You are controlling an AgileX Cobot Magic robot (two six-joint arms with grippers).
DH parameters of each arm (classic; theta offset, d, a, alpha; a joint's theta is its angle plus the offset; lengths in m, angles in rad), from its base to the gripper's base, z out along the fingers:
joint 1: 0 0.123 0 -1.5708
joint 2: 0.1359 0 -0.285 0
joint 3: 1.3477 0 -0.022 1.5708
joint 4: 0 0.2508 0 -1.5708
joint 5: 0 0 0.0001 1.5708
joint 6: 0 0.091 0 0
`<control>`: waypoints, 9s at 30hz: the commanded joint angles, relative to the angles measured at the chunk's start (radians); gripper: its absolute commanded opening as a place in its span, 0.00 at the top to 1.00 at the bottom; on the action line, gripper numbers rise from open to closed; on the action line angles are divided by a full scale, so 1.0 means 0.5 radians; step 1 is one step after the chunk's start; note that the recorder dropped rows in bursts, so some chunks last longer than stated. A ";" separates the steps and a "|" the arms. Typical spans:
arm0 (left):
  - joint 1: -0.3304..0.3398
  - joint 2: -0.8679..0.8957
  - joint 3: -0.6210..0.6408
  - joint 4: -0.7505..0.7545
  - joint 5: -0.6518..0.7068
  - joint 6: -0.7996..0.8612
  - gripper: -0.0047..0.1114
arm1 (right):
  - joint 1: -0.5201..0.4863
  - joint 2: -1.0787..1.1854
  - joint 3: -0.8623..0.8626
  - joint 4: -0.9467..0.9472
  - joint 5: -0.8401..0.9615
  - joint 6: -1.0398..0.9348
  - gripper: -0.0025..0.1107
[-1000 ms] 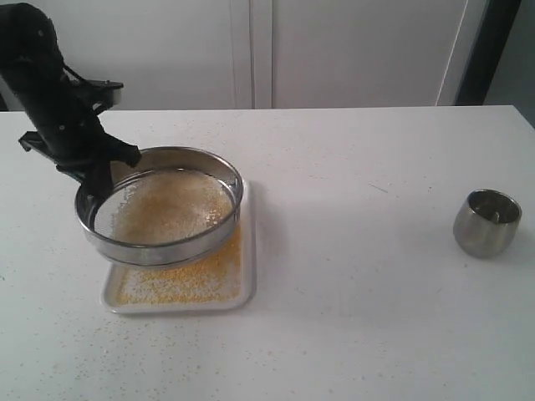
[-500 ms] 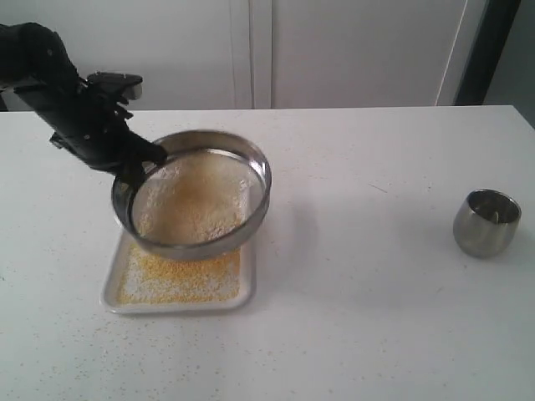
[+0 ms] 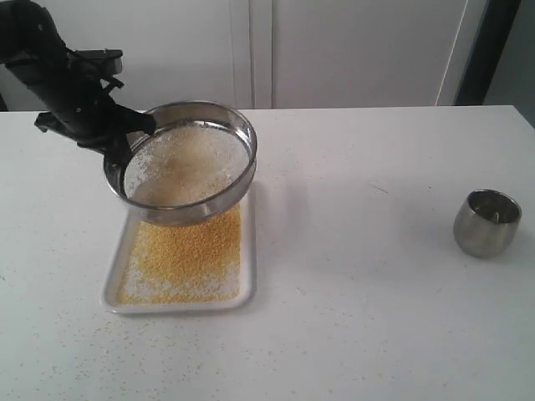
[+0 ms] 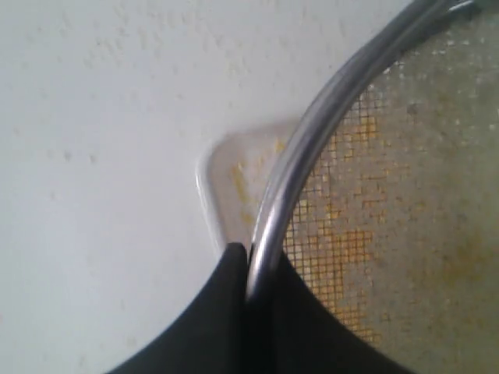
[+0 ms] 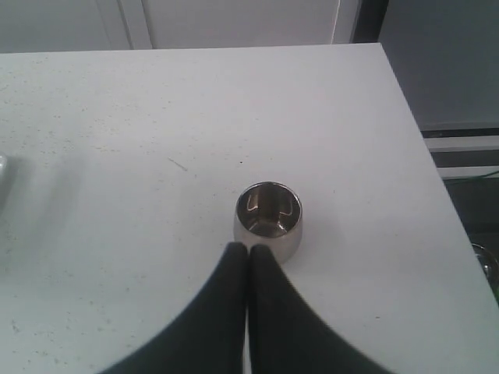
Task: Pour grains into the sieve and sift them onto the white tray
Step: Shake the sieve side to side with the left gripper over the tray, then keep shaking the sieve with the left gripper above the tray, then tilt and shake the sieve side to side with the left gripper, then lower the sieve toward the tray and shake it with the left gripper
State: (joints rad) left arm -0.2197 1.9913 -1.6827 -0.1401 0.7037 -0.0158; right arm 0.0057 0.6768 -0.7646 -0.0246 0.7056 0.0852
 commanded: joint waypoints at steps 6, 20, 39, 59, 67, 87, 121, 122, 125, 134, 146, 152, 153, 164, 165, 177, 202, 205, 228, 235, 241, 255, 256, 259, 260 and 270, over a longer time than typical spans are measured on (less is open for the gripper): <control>-0.052 0.062 -0.028 -0.028 0.323 -0.055 0.96 | -0.011 -0.011 -0.004 -0.003 -0.007 0.009 0.98; -0.086 0.116 -0.009 -0.047 -0.084 0.322 0.96 | -0.011 -0.011 -0.004 -0.003 -0.007 0.009 0.98; -0.049 0.046 -0.046 0.082 0.500 0.032 0.96 | -0.011 -0.011 -0.004 -0.003 -0.007 0.009 0.98; -0.009 0.089 -0.041 -0.148 0.550 -0.206 0.96 | -0.011 -0.011 -0.004 -0.003 -0.007 0.009 0.98; -0.030 0.127 -0.034 0.008 0.119 -0.221 0.96 | -0.011 -0.011 -0.004 -0.003 -0.007 0.009 0.98; -0.130 0.099 -0.001 0.134 0.079 0.230 0.96 | -0.011 -0.011 -0.004 -0.003 -0.007 0.009 0.98; -0.111 0.067 0.115 0.096 -0.020 -0.120 0.96 | -0.011 -0.011 -0.004 -0.003 -0.010 0.045 0.98; -0.101 0.062 0.115 0.073 0.033 -0.186 0.96 | -0.011 -0.011 -0.004 -0.003 -0.010 0.045 0.98; -0.102 0.048 0.115 0.081 0.176 -0.127 0.96 | -0.011 -0.011 -0.004 -0.003 -0.010 0.045 0.98; -0.102 0.044 0.177 0.090 0.183 -0.135 0.96 | -0.011 -0.011 -0.004 -0.003 -0.010 0.045 0.98; -0.050 -0.391 0.621 -0.032 -0.169 -0.043 0.96 | -0.011 -0.011 -0.004 -0.003 -0.010 0.045 0.98; 0.007 -0.384 0.659 -0.030 -0.642 -0.110 0.96 | -0.011 -0.011 -0.004 -0.003 -0.010 0.045 0.98; 0.029 -0.332 0.594 -0.041 -0.510 -0.117 0.96 | -0.011 -0.011 -0.004 -0.003 -0.010 0.045 0.98; 0.025 -0.397 0.729 -0.127 -0.494 -0.084 0.96 | -0.011 -0.011 -0.004 -0.003 -0.010 0.045 0.98; 0.065 -0.297 0.573 -0.143 -0.258 -0.084 0.96 | -0.011 -0.011 -0.004 -0.003 -0.010 0.045 0.98; 0.026 -0.225 0.431 -0.176 -0.234 0.032 0.96 | -0.011 -0.011 -0.004 -0.003 -0.010 0.045 0.98; -0.077 -0.178 0.272 0.056 -0.110 0.076 0.96 | -0.011 -0.011 -0.004 -0.003 -0.010 0.045 0.98; -0.066 -0.130 0.225 0.445 -0.221 -0.427 0.96 | -0.011 -0.011 -0.004 -0.003 -0.010 0.045 0.98; 0.062 -0.018 0.280 -0.020 -0.041 -0.484 0.96 | -0.011 -0.011 -0.004 -0.003 -0.010 0.045 0.98; -0.026 -0.028 0.233 -0.083 0.166 0.200 0.96 | -0.011 -0.011 -0.004 -0.003 -0.015 0.045 0.98; -0.088 -0.066 0.233 0.008 0.238 0.150 0.96 | -0.011 -0.011 -0.004 -0.003 -0.023 0.045 0.98; -0.128 -0.070 0.255 -0.056 0.072 0.221 0.96 | -0.011 -0.011 -0.004 -0.003 -0.023 0.045 0.98; -0.133 -0.070 0.263 -0.019 0.008 0.219 0.96 | -0.011 -0.011 -0.004 -0.003 -0.023 0.045 0.98; -0.025 -0.053 0.268 0.181 -0.162 -0.524 0.96 | -0.011 -0.011 -0.004 -0.003 -0.023 0.045 0.98; -0.003 -0.053 0.268 0.087 -0.092 -0.503 0.96 | -0.011 -0.012 -0.004 -0.003 -0.027 0.045 0.98; -0.043 -0.075 0.273 0.198 0.010 -0.447 0.96 | -0.011 -0.015 -0.004 -0.003 -0.027 0.045 0.98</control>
State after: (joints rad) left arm -0.2802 1.9742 -1.5423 -0.0471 0.6744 -0.1459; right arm 0.0057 0.6768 -0.7646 -0.0230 0.7019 0.1064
